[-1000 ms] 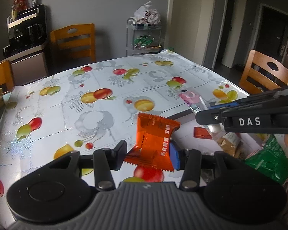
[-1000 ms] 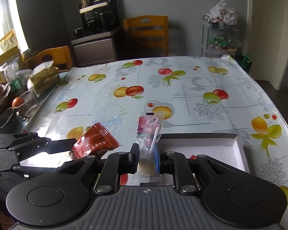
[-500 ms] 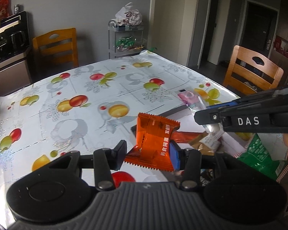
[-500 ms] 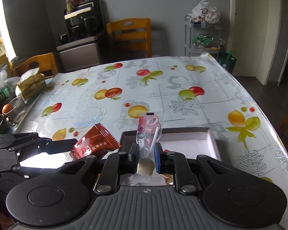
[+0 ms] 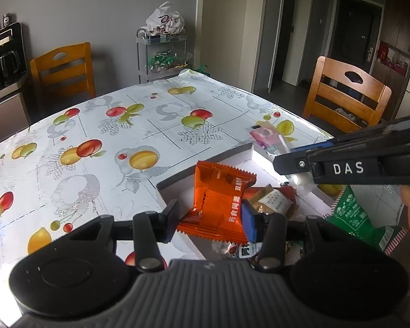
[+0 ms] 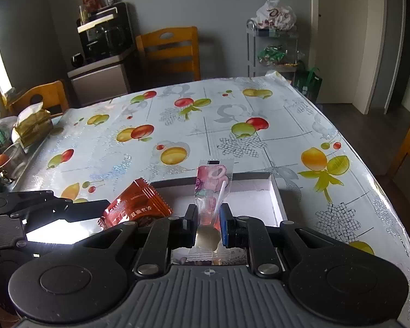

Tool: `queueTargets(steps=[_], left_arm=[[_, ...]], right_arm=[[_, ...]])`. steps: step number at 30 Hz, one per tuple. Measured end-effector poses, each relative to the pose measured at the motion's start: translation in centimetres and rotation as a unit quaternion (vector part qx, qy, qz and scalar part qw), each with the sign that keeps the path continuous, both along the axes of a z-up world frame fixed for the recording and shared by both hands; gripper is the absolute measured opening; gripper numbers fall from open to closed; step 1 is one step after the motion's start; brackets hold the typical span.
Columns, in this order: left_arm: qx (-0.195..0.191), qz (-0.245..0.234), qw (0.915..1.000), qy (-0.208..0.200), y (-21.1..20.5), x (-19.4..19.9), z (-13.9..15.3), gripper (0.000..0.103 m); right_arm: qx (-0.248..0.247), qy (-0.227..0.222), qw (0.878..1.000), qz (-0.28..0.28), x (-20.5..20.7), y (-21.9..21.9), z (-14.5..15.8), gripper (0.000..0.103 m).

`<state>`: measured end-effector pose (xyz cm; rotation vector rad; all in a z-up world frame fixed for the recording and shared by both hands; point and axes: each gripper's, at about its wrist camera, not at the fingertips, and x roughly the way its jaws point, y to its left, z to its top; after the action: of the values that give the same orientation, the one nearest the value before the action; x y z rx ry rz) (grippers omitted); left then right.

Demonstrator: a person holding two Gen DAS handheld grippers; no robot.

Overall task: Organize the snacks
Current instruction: 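Carry the orange packet in left and the clear bag in right over the box, then open the right gripper to drop the clear bag into the box while left releases the orange packet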

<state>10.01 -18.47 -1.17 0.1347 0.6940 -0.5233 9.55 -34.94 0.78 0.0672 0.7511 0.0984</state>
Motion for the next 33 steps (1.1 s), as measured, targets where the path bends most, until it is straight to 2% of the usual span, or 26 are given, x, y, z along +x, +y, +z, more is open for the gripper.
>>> queueTargets(steps=[13, 26, 33], left_arm=[[0.006, -0.012, 0.9998, 0.012, -1.8, 0.5, -0.9, 0.045], [0.006, -0.014, 0.9984, 0.054, -3.0, 1.6, -2.7, 0.045], [0.011, -0.015, 0.9980, 0.061, -3.5, 1.8, -3.2, 0.045]], right_arm=[[0.003, 0.009, 1.000, -0.004, 0.3, -1.4, -0.6, 0.019], [-0.004, 0.041, 0.999, 0.007, 1.1, -2.0, -2.5, 0.019], [-0.005, 0.048, 0.999, 0.012, 1.6, -2.2, -2.9, 0.020]])
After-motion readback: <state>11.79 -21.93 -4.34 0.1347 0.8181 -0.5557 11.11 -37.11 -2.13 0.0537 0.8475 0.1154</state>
